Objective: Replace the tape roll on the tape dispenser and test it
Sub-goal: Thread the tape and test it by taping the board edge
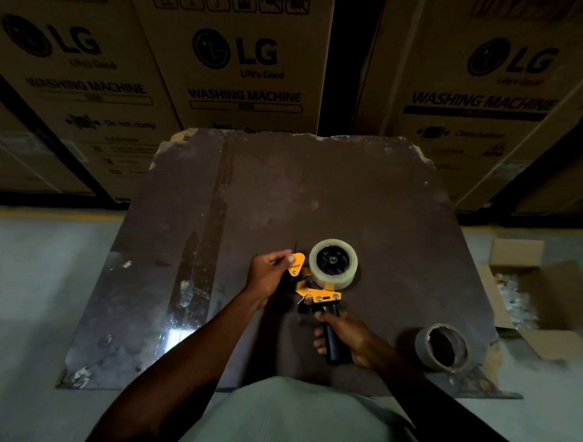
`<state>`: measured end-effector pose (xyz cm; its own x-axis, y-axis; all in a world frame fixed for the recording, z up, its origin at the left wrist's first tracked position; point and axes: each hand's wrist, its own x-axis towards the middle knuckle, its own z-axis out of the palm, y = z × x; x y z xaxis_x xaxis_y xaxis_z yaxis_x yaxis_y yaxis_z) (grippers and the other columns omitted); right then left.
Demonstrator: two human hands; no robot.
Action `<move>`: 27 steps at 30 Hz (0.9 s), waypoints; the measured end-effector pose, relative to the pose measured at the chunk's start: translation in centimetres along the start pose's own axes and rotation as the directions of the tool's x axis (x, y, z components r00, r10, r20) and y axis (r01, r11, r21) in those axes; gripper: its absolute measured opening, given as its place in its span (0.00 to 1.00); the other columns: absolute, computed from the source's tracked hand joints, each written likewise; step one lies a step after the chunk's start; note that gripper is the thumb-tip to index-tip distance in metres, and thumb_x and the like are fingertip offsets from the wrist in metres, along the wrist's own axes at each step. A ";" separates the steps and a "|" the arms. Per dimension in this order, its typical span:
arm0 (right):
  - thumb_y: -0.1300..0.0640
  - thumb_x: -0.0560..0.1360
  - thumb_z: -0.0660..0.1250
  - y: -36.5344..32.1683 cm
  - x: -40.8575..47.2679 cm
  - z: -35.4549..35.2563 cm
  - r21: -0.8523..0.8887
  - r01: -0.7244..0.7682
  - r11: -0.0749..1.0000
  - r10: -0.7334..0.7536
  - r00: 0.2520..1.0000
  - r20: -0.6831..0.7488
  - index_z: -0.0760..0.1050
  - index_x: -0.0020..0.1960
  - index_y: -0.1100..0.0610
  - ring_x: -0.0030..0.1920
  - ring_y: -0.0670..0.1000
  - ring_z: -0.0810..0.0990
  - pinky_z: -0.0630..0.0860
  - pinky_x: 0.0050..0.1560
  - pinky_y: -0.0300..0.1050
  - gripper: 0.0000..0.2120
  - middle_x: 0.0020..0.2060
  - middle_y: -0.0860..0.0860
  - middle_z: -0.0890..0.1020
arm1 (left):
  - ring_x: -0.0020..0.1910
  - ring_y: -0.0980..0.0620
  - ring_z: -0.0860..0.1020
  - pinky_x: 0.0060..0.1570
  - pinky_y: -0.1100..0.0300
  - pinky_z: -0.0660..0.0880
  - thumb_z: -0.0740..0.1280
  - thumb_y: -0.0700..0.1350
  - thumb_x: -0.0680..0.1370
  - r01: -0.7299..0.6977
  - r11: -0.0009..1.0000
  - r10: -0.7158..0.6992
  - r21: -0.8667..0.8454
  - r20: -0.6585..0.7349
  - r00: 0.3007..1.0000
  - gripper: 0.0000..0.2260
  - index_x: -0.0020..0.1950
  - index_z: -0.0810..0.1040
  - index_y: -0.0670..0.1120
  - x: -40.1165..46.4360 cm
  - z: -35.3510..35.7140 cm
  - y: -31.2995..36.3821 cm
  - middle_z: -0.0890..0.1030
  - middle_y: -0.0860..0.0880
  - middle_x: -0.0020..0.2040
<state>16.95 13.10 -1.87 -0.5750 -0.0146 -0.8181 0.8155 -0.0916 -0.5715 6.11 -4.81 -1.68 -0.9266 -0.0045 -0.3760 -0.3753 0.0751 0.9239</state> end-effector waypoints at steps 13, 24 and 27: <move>0.42 0.76 0.64 -5.7 -0.4 2.1 -0.903 0.371 -0.216 -0.661 0.625 0.415 0.80 0.60 0.48 0.58 0.56 0.77 0.73 0.57 0.54 0.17 0.58 0.49 0.83 | 0.53 0.50 0.81 0.45 0.72 0.78 0.71 0.39 0.77 -0.007 1.000 0.006 -0.025 -0.034 0.999 0.17 0.64 0.78 0.35 -0.2 0.1 -0.5 0.82 0.39 0.59; 0.48 0.80 0.62 -6.0 0.0 3.6 -0.926 0.378 -0.019 -0.751 0.606 0.263 0.83 0.52 0.57 0.50 0.61 0.81 0.74 0.51 0.53 0.15 0.47 0.59 0.85 | 0.51 0.50 0.82 0.46 0.70 0.79 0.71 0.39 0.76 0.019 0.999 -0.021 -0.047 -0.046 0.999 0.17 0.64 0.78 0.35 -0.3 0.0 -0.4 0.83 0.38 0.58; 0.47 0.76 0.67 -3.6 -1.1 2.2 -0.908 0.379 0.179 -0.870 0.491 0.034 0.82 0.50 0.56 0.49 0.59 0.79 0.77 0.49 0.53 0.13 0.47 0.56 0.83 | 0.53 0.49 0.82 0.52 0.64 0.78 0.72 0.39 0.76 0.025 0.999 -0.027 -0.039 -0.039 0.999 0.18 0.64 0.77 0.35 -0.3 0.1 -0.3 0.83 0.39 0.59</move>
<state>14.54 11.26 1.23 -0.9944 0.0391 0.0978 -0.0117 0.8819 -0.4713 6.52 -4.72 -1.87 -0.9164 -0.0455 -0.3977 -0.3994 0.0355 0.9161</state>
